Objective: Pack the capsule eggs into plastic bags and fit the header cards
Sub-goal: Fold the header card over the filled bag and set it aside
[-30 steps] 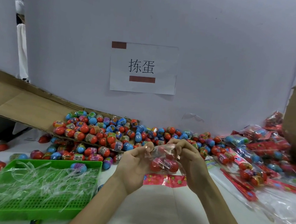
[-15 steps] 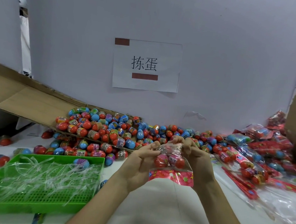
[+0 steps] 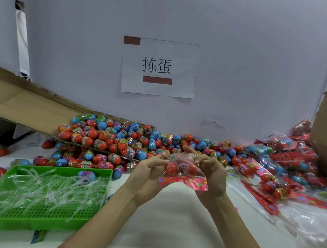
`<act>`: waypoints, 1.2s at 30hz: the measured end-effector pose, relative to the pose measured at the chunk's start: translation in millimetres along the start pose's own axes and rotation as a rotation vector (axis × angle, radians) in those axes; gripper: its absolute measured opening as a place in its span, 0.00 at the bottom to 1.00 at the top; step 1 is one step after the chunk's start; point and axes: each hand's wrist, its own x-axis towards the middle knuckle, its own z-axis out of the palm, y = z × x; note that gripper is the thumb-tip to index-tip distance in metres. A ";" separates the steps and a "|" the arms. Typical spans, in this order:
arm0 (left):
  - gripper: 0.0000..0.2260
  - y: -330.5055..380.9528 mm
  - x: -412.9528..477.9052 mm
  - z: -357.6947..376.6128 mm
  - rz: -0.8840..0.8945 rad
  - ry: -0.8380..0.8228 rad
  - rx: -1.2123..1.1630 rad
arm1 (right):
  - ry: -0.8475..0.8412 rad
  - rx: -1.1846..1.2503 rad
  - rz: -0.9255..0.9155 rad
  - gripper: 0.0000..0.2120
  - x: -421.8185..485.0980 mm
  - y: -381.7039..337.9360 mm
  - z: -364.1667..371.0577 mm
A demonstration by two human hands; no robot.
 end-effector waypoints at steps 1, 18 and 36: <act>0.20 2.1 -3.3 7.7 -0.041 0.002 -0.048 | 0.046 -0.049 0.001 0.21 -0.5 -0.7 0.6; 0.13 8.5 1.1 7.8 0.108 0.151 -0.069 | -0.192 -1.098 -0.390 0.19 -11.3 25.3 8.1; 0.13 4.5 4.8 8.9 0.186 0.128 -0.010 | 0.122 -0.735 -0.077 0.14 0.3 17.2 -3.2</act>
